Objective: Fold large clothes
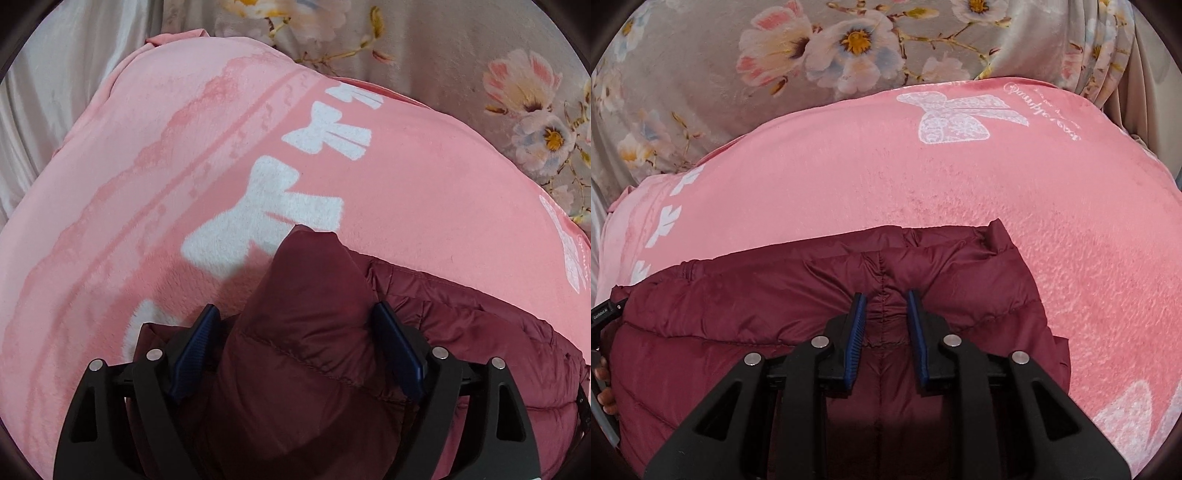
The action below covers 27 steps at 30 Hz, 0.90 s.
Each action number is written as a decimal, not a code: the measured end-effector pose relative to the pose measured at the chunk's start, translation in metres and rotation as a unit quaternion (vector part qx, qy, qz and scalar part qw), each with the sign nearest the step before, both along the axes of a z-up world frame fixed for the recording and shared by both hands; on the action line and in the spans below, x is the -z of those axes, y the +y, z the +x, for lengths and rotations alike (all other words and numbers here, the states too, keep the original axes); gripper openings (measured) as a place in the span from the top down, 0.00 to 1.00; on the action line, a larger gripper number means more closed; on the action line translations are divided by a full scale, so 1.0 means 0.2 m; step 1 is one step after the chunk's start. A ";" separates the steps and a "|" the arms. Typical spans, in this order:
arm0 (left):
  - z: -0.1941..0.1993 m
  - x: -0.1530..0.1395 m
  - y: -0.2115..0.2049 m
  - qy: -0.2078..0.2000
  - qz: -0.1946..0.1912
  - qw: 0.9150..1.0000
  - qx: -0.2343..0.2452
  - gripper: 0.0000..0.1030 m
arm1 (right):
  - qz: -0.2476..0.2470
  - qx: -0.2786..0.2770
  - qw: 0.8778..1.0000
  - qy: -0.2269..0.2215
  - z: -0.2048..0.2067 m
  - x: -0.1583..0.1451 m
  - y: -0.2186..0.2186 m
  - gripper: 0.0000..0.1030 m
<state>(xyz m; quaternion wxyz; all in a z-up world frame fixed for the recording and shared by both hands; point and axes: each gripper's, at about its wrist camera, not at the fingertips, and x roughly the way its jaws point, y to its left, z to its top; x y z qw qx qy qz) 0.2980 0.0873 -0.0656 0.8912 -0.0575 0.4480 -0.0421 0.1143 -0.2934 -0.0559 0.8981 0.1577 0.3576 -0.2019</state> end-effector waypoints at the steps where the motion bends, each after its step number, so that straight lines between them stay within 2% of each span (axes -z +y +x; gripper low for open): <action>1: 0.00 0.00 -0.01 -0.002 0.005 1.000 0.000 0.18 | -0.004 0.001 1.000 0.002 0.00 0.00 0.01 0.78; 6: 0.00 0.01 -0.03 -0.006 0.025 1.000 -0.003 0.16 | -0.011 0.003 1.000 0.006 0.01 0.01 0.02 0.78; 16: -0.02 -0.02 0.00 -0.005 0.020 1.000 -0.015 0.15 | 0.000 0.008 1.000 -0.005 -0.02 -0.02 0.00 0.78; 18: -0.09 -0.08 0.06 -0.003 0.011 1.000 -0.025 0.18 | -0.009 0.001 1.000 -0.023 -0.07 -0.10 0.07 0.75; 20: -0.22 -0.17 0.14 -0.012 -0.013 1.000 -0.025 0.18 | -0.006 -0.031 0.998 -0.046 -0.11 -0.19 0.20 0.75; 22: -0.33 -0.22 0.20 -0.011 -0.012 0.999 -0.030 0.18 | -0.007 -0.077 0.996 -0.049 -0.12 -0.25 0.39 0.75; 27: -0.57 -0.24 0.38 0.003 -0.021 0.999 -0.045 0.18 | 0.014 -0.155 0.987 -0.027 -0.14 -0.20 0.74 0.76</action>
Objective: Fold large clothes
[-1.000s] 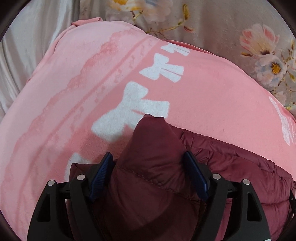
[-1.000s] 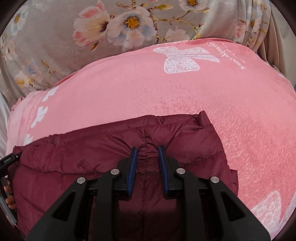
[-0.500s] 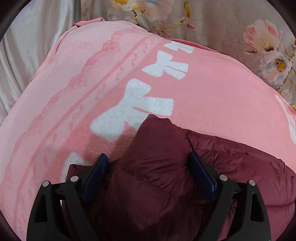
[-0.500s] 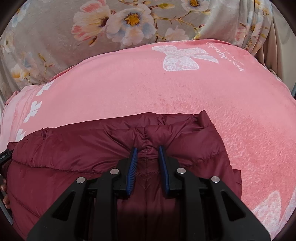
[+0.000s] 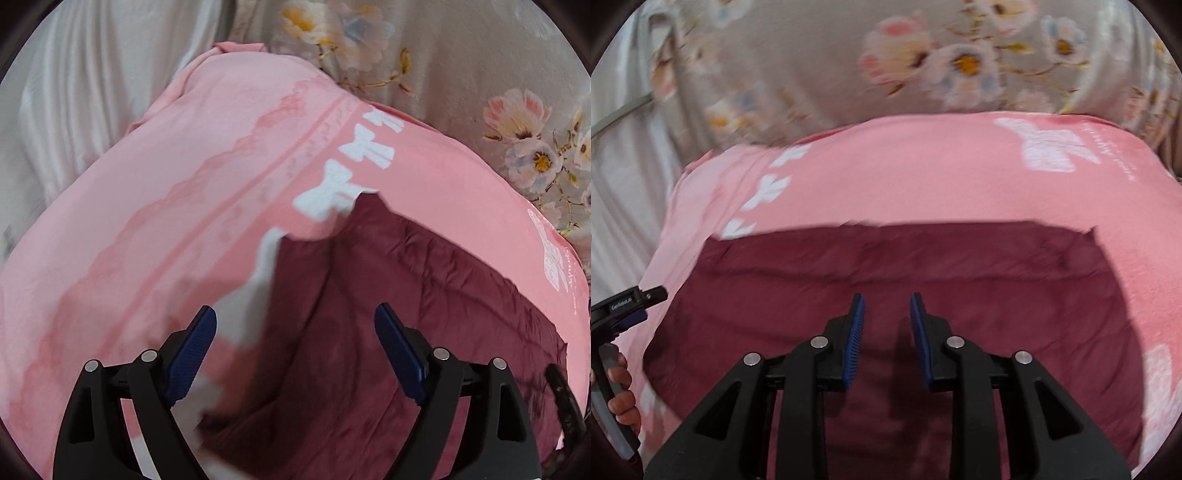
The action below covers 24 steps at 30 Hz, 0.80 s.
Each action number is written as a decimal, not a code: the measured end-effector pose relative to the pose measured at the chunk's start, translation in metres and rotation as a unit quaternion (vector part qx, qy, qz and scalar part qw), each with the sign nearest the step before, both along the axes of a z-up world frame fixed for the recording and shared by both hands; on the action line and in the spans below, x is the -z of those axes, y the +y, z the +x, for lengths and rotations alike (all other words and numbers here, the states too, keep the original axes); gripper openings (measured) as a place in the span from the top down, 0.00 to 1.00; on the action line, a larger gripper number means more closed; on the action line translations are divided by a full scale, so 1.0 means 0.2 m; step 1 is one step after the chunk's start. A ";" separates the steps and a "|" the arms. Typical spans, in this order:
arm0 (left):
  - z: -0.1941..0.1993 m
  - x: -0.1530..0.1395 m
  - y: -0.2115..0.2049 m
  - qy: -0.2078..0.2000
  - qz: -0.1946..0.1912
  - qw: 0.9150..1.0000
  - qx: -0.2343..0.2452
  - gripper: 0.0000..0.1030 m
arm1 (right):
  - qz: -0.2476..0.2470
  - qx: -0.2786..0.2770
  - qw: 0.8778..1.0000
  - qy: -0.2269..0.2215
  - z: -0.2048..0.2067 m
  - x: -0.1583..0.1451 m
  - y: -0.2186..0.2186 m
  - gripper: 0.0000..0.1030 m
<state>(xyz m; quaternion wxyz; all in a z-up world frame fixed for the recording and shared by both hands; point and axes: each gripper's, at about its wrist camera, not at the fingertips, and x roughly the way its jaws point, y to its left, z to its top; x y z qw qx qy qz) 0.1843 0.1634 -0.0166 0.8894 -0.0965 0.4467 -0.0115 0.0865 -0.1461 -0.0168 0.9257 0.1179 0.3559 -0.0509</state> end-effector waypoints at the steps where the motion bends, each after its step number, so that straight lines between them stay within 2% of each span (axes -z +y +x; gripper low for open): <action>1: -0.05 0.01 0.04 0.003 -0.004 1.000 -0.006 0.18 | -0.001 -0.010 1.000 0.007 0.00 0.03 0.06 0.76; 4: -0.15 0.06 0.13 0.014 -0.023 1.000 -0.017 0.18 | -0.011 -0.017 1.000 0.017 -0.01 0.11 0.12 0.76; 10: -0.22 0.24 0.19 0.059 -0.094 0.994 -0.025 0.18 | -0.013 -0.010 1.000 0.012 -0.02 0.19 0.14 0.77; 17: -0.22 0.25 0.08 0.051 -0.078 0.996 -0.008 0.18 | -0.014 -0.010 1.000 0.011 -0.02 0.21 0.15 0.77; 20: -0.23 0.22 0.03 0.050 -0.081 0.995 0.003 0.44 | -0.007 -0.010 1.000 0.012 -0.04 0.20 0.15 0.77; 21: -0.24 0.20 0.01 0.051 -0.082 0.995 0.010 0.61 | 0.000 -0.007 1.000 0.015 -0.06 0.18 0.14 0.77; 22: -0.25 0.17 0.01 0.047 -0.081 0.995 0.018 0.71 | 0.014 -0.006 1.000 0.014 -0.10 0.15 0.14 0.77; 24: -0.27 0.11 0.01 0.035 -0.082 0.996 0.029 0.79 | 0.032 -0.020 0.999 0.016 -0.18 0.11 0.15 0.81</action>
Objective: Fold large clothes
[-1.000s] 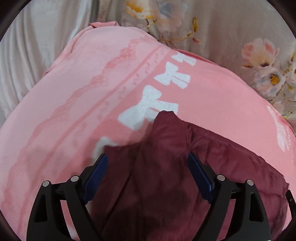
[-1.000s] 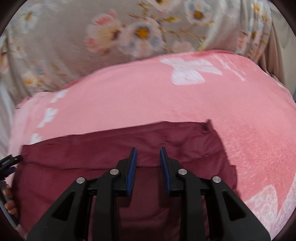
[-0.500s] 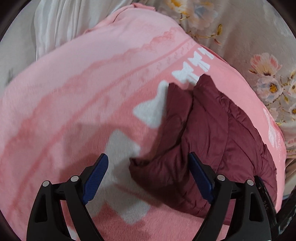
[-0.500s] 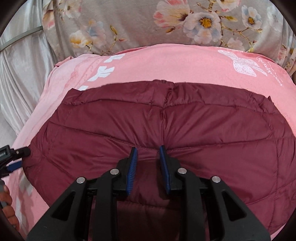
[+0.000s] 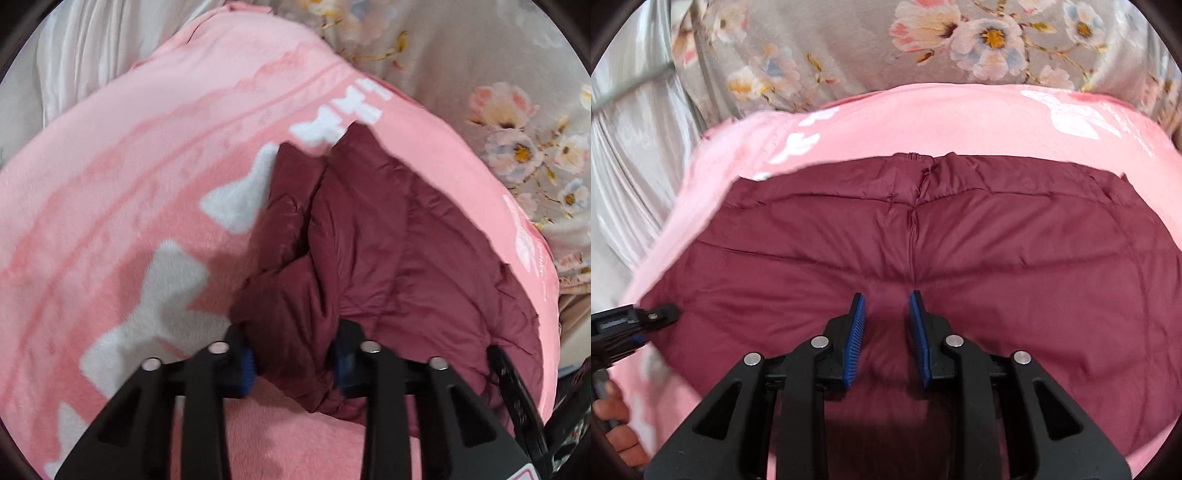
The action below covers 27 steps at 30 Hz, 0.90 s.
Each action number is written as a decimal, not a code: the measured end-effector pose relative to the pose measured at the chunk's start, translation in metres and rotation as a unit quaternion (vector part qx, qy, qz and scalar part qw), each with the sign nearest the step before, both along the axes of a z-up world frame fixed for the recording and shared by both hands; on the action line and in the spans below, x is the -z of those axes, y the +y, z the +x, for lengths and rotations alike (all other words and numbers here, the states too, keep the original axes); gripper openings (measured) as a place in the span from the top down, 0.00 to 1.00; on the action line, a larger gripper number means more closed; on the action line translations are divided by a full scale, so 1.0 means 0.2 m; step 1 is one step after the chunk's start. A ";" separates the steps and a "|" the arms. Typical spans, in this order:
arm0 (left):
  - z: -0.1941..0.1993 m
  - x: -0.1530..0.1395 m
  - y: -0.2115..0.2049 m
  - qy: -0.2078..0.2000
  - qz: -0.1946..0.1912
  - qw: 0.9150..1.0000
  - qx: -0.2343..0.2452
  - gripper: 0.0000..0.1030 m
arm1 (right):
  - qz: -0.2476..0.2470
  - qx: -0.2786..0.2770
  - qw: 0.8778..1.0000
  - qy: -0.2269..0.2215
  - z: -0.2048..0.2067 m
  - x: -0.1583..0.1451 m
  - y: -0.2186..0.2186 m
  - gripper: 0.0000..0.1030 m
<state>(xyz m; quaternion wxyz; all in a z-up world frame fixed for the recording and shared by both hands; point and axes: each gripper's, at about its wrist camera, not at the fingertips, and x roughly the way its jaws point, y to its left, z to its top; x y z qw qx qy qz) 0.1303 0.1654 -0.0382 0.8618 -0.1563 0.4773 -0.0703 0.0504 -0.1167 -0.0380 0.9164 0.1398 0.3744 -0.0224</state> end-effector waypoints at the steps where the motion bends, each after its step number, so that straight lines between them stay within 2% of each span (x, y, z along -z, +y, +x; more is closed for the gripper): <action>1: -0.02 -0.05 0.00 -0.012 -0.004 1.000 0.007 0.82 | -0.001 -0.007 1.000 0.003 -0.05 -0.01 0.01 0.86; 6: -0.09 -0.27 -0.09 -0.065 0.005 0.997 0.036 0.86 | 0.015 -0.022 0.999 0.032 -0.18 0.04 0.02 0.94; 9: -0.17 -0.43 -0.20 -0.103 0.013 0.993 0.064 0.87 | 0.023 -0.021 0.999 0.039 -0.17 0.08 0.03 0.96; 13: -0.27 -0.61 -0.39 -0.141 0.020 0.983 0.117 0.87 | 0.055 -0.029 0.997 0.041 -0.12 0.11 0.00 0.97; 15: -0.31 -0.69 -0.52 -0.158 0.026 0.976 0.145 0.87 | 0.082 -0.023 0.995 0.045 -0.15 0.08 -0.05 0.97; 17: -0.35 -0.75 -0.67 -0.170 0.032 0.970 0.173 0.87 | 0.084 -0.014 0.996 0.041 -0.23 0.03 -0.11 0.97; 22: -0.42 -0.75 -1.01 -0.168 0.038 0.956 0.236 0.87 | 0.027 0.039 0.999 0.028 -0.55 -0.11 -0.31 0.96; 27: -0.51 -0.59 -1.40 -0.129 0.052 0.945 0.296 0.87 | 0.006 0.109 0.994 0.029 -0.83 -0.14 -0.54 0.96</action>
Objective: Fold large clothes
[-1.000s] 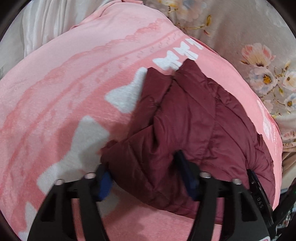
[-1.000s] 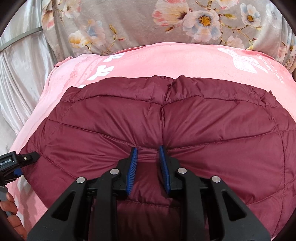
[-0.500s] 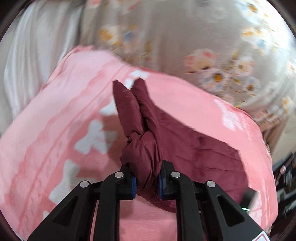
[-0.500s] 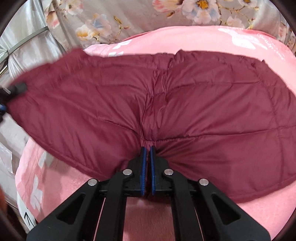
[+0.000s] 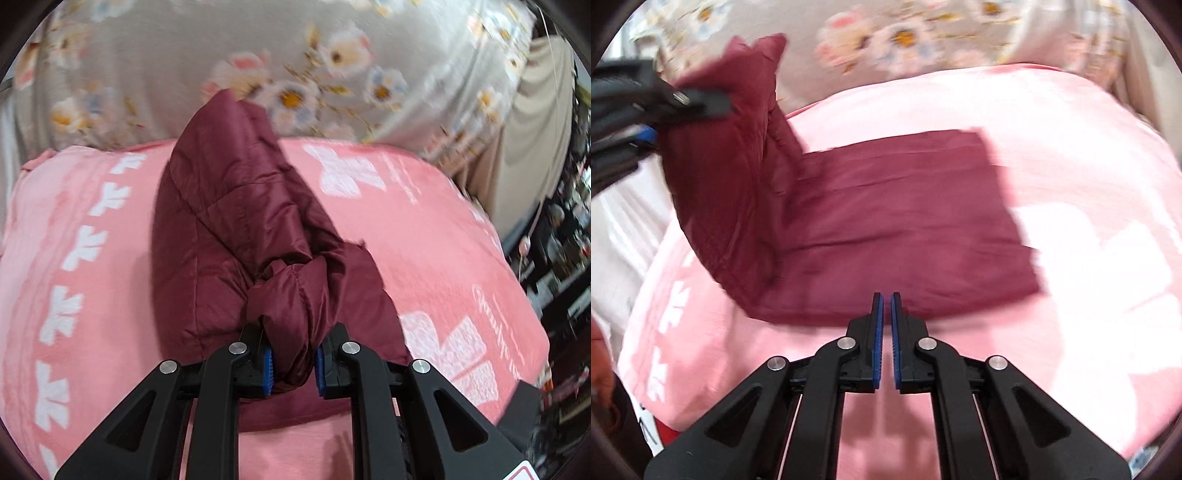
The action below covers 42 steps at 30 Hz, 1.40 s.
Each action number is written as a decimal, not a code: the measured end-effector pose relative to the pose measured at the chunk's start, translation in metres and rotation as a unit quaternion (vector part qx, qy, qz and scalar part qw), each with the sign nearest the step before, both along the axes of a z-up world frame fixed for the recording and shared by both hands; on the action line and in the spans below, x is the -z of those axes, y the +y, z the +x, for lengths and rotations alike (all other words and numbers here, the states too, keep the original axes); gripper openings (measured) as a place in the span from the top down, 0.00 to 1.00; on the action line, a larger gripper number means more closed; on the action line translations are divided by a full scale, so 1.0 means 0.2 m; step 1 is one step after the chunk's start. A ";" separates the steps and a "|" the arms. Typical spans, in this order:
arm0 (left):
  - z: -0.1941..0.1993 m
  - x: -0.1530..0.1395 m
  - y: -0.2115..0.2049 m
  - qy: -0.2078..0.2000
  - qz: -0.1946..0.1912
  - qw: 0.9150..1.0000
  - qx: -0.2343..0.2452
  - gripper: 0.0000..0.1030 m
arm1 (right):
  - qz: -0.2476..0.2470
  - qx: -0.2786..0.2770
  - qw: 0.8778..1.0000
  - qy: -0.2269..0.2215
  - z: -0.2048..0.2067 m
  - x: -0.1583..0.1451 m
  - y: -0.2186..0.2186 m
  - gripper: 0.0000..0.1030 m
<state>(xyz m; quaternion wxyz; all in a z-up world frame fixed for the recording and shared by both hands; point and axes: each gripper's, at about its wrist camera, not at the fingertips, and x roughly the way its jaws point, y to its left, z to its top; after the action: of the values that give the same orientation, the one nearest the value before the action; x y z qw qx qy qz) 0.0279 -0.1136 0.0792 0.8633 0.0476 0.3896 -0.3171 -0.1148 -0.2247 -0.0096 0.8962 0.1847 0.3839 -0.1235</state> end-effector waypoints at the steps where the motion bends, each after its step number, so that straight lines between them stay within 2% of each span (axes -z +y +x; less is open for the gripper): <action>1: -0.01 0.05 -0.07 0.009 0.009 1.000 0.007 0.87 | 0.000 0.012 1.000 0.000 -0.05 0.00 -0.04 0.96; 4: -0.02 0.28 -0.32 0.069 0.044 0.996 0.025 0.84 | 0.001 0.036 0.999 0.003 -0.12 0.02 -0.11 0.96; 7: -0.03 0.46 -0.42 0.113 0.069 0.991 0.026 0.82 | 0.003 0.052 0.999 0.003 -0.18 0.02 -0.18 0.96; 8: -0.06 0.46 -0.41 0.110 0.068 0.991 0.026 0.81 | 0.003 0.055 0.998 0.000 -0.18 0.02 -0.19 0.95; 9: -0.07 0.44 -0.39 0.109 0.062 0.992 0.028 0.76 | 0.004 0.057 0.998 -0.002 -0.18 0.02 -0.21 0.95; 12: -0.08 0.31 -0.26 0.124 -0.002 0.991 0.044 0.56 | 0.012 0.062 0.998 -0.014 -0.18 -0.01 -0.22 0.91; 13: -0.08 0.24 -0.18 0.115 -0.028 0.992 0.040 0.42 | 0.014 0.060 0.998 -0.020 -0.19 -0.02 -0.25 0.86; 15: -0.06 0.15 -0.05 0.081 -0.051 0.995 0.017 0.31 | 0.011 0.049 0.998 -0.041 -0.19 -0.07 -0.23 0.81; 17: 0.00 0.11 0.13 0.056 -0.054 0.996 -0.036 0.31 | 0.007 0.034 0.998 -0.056 -0.14 -0.11 -0.22 0.68; 20: 0.12 0.19 0.29 0.067 -0.028 0.991 -0.110 0.31 | 0.010 0.014 0.996 -0.082 -0.03 -0.18 -0.19 0.52; 21: 0.15 0.22 0.31 0.075 -0.020 0.989 -0.123 0.33 | 0.011 0.009 0.996 -0.089 0.01 -0.19 -0.18 0.51; 24: 0.22 0.33 0.37 0.105 -0.002 0.983 -0.149 0.34 | 0.009 -0.003 0.996 -0.087 0.14 -0.20 -0.15 0.51; 27: 0.22 0.37 0.38 0.111 0.008 0.983 -0.148 0.34 | 0.012 -0.006 0.998 -0.066 0.27 -0.14 -0.18 0.52; 28: 0.22 0.38 0.37 0.111 0.011 0.983 -0.144 0.34 | 0.021 -0.015 0.998 -0.055 0.32 -0.10 -0.20 0.66; 29: 0.21 0.39 0.34 0.111 0.014 0.984 -0.139 0.34 | 0.029 -0.023 0.998 -0.049 0.33 -0.08 -0.21 0.90; 31: 0.20 0.40 0.29 0.110 0.019 0.985 -0.129 0.34 | 0.028 -0.014 0.998 -0.058 0.29 -0.08 -0.23 0.94; 35: 0.15 0.42 0.21 0.099 0.036 0.988 -0.111 0.34 | 0.006 0.034 0.997 -0.072 0.13 -0.13 -0.34 0.96; 42: 0.12 0.53 0.07 0.098 0.072 0.989 -0.086 0.34 | 0.025 0.063 0.998 -0.016 0.09 0.10 -0.44 0.96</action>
<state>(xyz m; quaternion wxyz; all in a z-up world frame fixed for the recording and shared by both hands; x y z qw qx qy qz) 0.0515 -0.0989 -0.0276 0.8394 0.0448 0.4968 -0.2160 -0.0973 -0.3130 -0.0299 0.8878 0.2331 0.3600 -0.1671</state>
